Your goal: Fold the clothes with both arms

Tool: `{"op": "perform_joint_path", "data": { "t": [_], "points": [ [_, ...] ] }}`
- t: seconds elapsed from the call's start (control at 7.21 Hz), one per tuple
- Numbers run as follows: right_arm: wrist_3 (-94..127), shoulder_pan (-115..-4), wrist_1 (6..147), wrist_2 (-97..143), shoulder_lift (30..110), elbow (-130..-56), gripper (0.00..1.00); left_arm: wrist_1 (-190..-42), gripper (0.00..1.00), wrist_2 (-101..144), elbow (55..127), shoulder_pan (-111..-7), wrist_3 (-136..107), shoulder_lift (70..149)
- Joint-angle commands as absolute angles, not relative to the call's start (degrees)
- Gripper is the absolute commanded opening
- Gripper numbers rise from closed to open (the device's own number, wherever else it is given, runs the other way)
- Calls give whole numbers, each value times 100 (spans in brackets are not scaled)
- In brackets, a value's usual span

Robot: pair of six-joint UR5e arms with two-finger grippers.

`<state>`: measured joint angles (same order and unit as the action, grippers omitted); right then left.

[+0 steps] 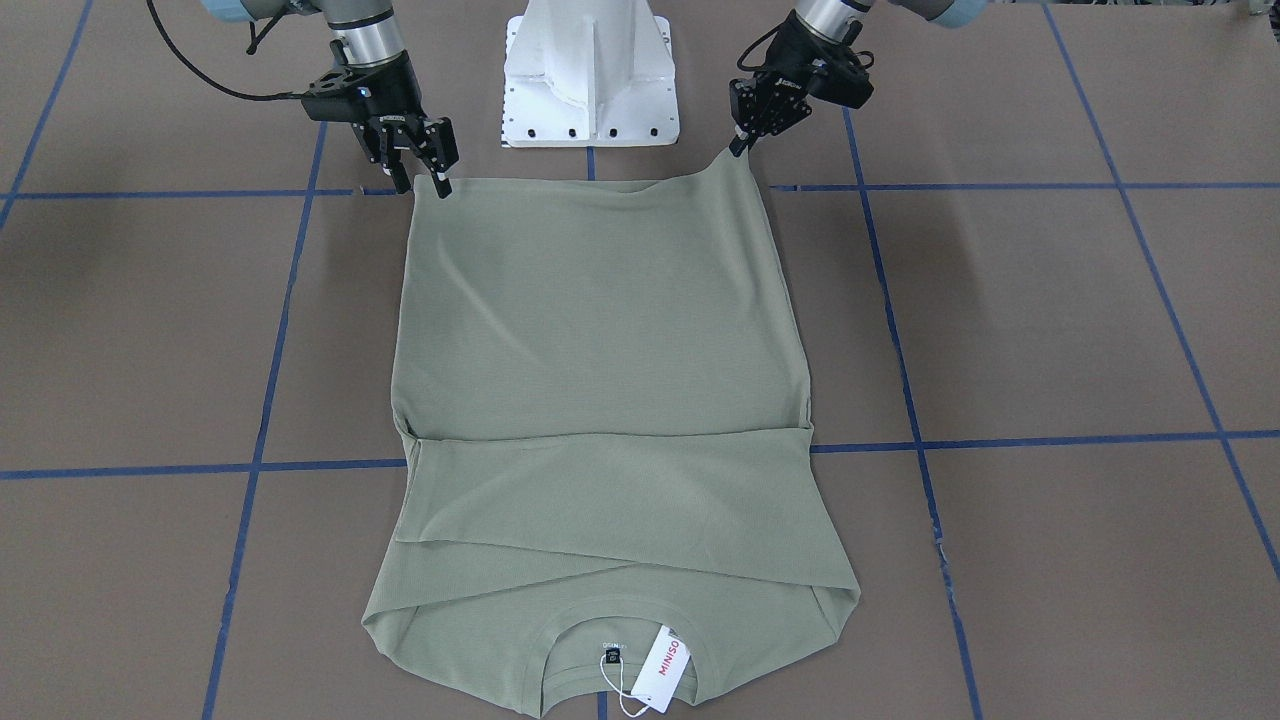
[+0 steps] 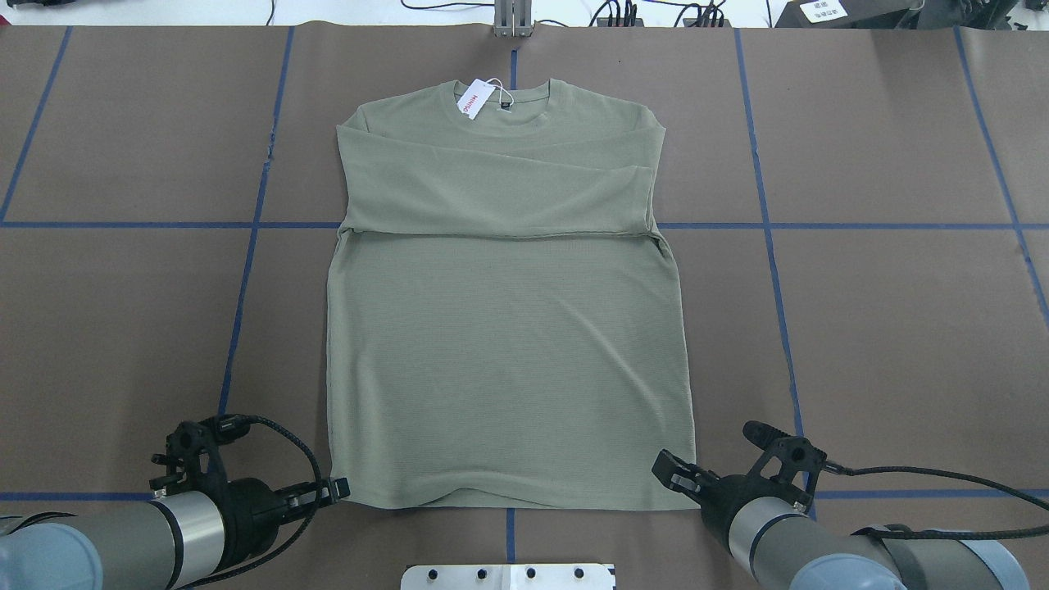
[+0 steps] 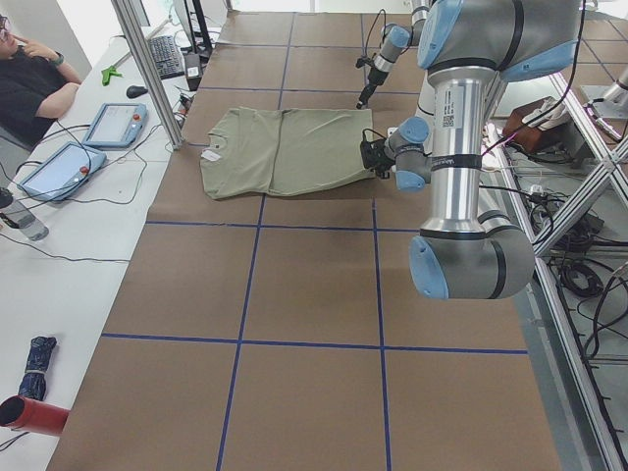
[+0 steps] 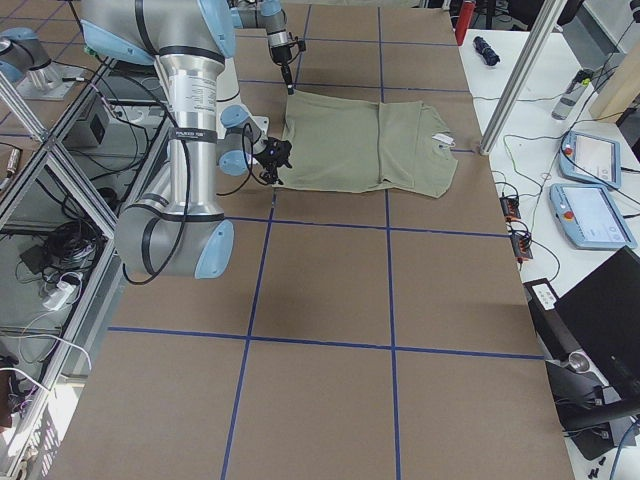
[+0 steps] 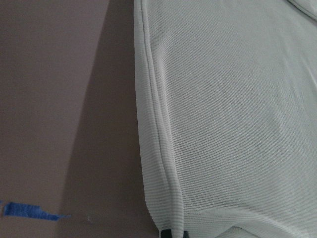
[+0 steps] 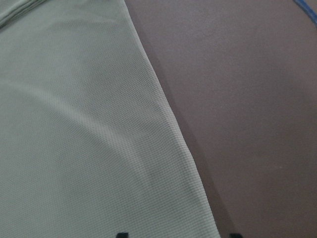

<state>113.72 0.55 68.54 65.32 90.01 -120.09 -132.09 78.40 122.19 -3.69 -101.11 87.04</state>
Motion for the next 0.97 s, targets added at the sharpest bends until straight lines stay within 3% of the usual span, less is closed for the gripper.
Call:
{"op": "perform_joint_path", "data": {
  "t": [0.0,0.83],
  "points": [
    [11364,114,7093,6478,8982,-11979,74,-13210,0,7840,12225,-369,-10186,8701],
    [11461,422,7102,6442,9096,-12006,74,-13219,0,7822,12217,-369,-10204,8675]
  ]
}}
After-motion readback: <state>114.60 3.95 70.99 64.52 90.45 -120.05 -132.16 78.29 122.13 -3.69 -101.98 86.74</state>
